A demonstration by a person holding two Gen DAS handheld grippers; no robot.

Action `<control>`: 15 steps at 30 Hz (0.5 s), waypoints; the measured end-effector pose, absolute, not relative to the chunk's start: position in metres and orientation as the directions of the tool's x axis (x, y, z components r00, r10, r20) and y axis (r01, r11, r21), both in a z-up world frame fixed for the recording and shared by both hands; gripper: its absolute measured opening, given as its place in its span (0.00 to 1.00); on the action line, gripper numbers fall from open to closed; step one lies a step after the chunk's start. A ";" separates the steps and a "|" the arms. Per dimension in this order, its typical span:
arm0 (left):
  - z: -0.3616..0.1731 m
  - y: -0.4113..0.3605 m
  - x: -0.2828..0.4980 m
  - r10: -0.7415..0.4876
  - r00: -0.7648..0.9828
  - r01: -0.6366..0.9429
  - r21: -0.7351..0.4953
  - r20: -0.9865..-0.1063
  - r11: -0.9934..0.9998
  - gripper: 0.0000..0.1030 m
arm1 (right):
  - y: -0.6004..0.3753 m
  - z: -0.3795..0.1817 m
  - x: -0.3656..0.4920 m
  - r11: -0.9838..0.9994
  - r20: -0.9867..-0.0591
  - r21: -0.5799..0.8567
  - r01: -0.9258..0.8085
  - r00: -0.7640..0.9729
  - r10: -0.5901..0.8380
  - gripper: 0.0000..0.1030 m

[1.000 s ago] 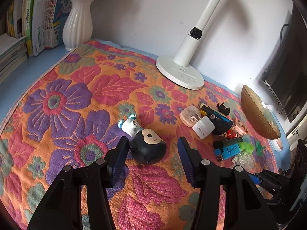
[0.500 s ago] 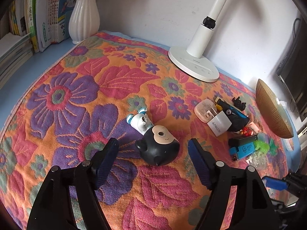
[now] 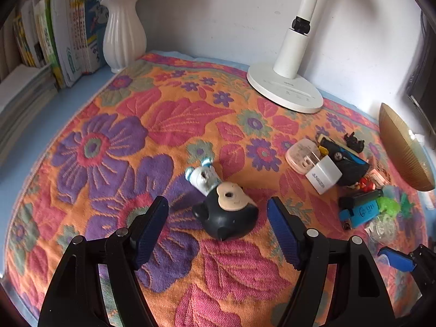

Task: Organize rigid objects
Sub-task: 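Lift the monkey figure with the left tool while the right tool carries the cup toward the golden bowl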

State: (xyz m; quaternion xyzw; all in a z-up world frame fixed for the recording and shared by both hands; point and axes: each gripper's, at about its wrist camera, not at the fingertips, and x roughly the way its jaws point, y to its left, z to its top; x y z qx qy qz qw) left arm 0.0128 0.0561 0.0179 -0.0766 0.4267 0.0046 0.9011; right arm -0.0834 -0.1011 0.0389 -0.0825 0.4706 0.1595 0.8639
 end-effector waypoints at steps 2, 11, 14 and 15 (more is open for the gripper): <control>0.021 0.056 0.015 -0.060 0.646 -0.070 -0.137 -0.761 0.988 0.40 | -0.096 0.035 -0.080 0.932 -0.841 -0.001 -0.362 0.504 0.195 0.36; 0.053 0.033 -0.014 -0.241 0.724 0.112 -0.234 -0.647 0.966 0.40 | -0.164 0.084 -0.100 0.967 -0.724 0.046 -0.252 0.658 0.206 0.36; 0.090 -0.002 -0.018 -0.289 0.763 0.207 -0.205 -0.578 0.957 0.40 | -0.211 0.120 -0.104 0.992 -0.662 0.002 -0.129 0.743 0.098 0.36; 0.105 -0.017 -0.018 -0.325 0.770 0.252 -0.206 -0.549 0.946 0.40 | -0.228 0.131 -0.104 0.996 -0.647 -0.003 -0.088 0.760 0.065 0.36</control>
